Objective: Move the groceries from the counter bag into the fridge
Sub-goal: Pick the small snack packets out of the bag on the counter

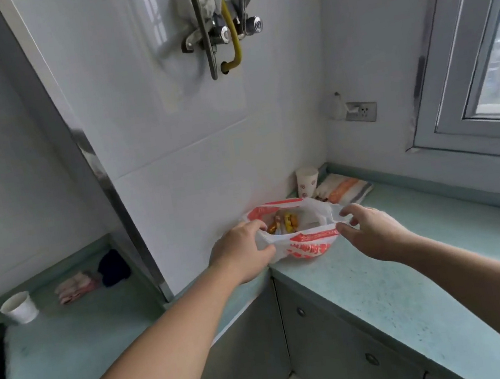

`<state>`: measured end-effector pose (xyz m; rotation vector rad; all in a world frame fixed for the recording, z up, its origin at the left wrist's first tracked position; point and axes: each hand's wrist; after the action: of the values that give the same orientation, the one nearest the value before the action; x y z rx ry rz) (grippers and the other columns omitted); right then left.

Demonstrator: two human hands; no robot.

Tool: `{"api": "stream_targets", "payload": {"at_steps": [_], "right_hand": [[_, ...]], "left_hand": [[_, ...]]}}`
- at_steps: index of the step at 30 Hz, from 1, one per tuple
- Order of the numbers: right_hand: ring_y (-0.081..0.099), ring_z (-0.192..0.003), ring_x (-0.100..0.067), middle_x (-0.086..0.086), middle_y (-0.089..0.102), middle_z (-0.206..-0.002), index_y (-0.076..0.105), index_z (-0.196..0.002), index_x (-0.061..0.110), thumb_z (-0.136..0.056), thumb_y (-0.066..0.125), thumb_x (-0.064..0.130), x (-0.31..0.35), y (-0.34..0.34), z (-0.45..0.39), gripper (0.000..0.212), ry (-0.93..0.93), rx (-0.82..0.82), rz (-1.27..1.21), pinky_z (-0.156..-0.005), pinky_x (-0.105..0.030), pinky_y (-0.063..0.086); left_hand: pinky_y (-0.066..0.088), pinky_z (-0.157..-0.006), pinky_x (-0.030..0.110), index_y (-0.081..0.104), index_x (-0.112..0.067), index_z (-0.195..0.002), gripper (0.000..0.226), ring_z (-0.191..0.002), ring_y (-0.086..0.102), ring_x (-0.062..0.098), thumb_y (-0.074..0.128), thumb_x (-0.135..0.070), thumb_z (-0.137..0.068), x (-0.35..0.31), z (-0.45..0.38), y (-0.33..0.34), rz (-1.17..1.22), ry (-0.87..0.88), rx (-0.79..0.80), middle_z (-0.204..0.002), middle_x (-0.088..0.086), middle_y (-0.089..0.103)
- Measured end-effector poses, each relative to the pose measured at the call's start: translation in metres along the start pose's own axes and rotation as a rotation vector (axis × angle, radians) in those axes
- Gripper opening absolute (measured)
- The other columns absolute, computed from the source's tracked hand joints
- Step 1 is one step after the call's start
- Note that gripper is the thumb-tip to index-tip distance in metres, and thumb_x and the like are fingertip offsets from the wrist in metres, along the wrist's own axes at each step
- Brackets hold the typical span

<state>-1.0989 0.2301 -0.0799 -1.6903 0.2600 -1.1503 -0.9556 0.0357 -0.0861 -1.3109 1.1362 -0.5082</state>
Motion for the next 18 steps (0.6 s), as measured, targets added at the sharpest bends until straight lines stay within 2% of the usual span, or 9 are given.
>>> {"api": "stream_targets", "payload": {"at_steps": [7, 9, 12, 14, 16, 18], "right_hand": [[0.056, -0.093, -0.021, -0.01, 0.059, -0.13, 0.047, -0.134, 0.017, -0.098, 0.046, 0.037, 0.01, 0.03, -0.111, 0.041, 0.063, 0.029, 0.053, -0.075, -0.028, 0.045], [0.058, -0.099, -0.023, -0.009, 0.058, -0.13, 0.046, -0.134, 0.017, -0.098, 0.046, 0.037, 0.008, 0.041, -0.136, 0.041, 0.08, 0.036, 0.07, -0.08, -0.03, 0.048], [0.059, -0.104, -0.024, -0.008, 0.058, -0.13, 0.047, -0.134, 0.019, -0.098, 0.047, 0.036, -0.001, 0.057, -0.168, 0.039, 0.105, 0.072, 0.08, -0.085, -0.033, 0.05], [0.059, -0.099, -0.021, -0.007, 0.059, -0.13, 0.048, -0.133, 0.02, -0.098, 0.046, 0.036, -0.011, 0.068, -0.192, 0.038, 0.125, 0.092, 0.071, -0.08, -0.029, 0.05], [0.06, -0.087, -0.017, -0.005, 0.061, -0.128, 0.048, -0.133, 0.022, -0.099, 0.045, 0.035, -0.019, 0.079, -0.215, 0.037, 0.142, 0.119, 0.087, -0.067, -0.024, 0.049], [0.063, -0.077, -0.012, -0.004, 0.062, -0.125, 0.049, -0.133, 0.022, -0.099, 0.045, 0.033, -0.029, 0.093, -0.239, 0.036, 0.152, 0.143, 0.082, -0.057, -0.021, 0.048]], "left_hand": [[0.047, -0.09, 0.033, 0.053, -0.028, -0.129, 0.044, -0.112, 0.054, 0.018, 0.059, -0.036, -0.087, 0.055, -0.107, 0.039, 0.067, 0.048, 0.144, -0.133, -0.003, 0.053], [0.046, -0.09, 0.032, 0.054, -0.027, -0.128, 0.043, -0.113, 0.053, 0.018, 0.059, -0.035, -0.087, 0.065, -0.133, 0.049, 0.078, 0.059, 0.159, -0.133, -0.003, 0.053], [0.047, -0.083, 0.03, 0.059, -0.024, -0.119, 0.034, -0.103, 0.056, 0.017, 0.06, -0.034, -0.087, 0.073, -0.166, 0.065, 0.125, 0.075, 0.17, -0.123, -0.002, 0.058], [0.047, -0.078, 0.029, 0.063, -0.022, -0.111, 0.027, -0.097, 0.057, 0.016, 0.06, -0.034, -0.087, 0.076, -0.188, 0.077, 0.136, 0.075, 0.189, -0.115, -0.002, 0.06], [0.051, -0.079, 0.032, 0.064, -0.021, -0.105, 0.023, -0.094, 0.058, 0.016, 0.06, -0.035, -0.087, 0.08, -0.209, 0.091, 0.144, 0.067, 0.215, -0.111, -0.001, 0.062], [0.052, -0.082, 0.034, 0.063, -0.023, -0.109, 0.024, -0.096, 0.058, 0.016, 0.059, -0.035, -0.088, 0.084, -0.226, 0.107, 0.128, 0.056, 0.238, -0.113, -0.002, 0.062]]}}
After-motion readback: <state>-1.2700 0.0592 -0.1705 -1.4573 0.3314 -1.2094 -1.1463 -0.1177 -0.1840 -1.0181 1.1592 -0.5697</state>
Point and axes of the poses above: each hand's wrist, its own z-axis away from the middle knuckle, its own y-axis out of the palm, x = y × z
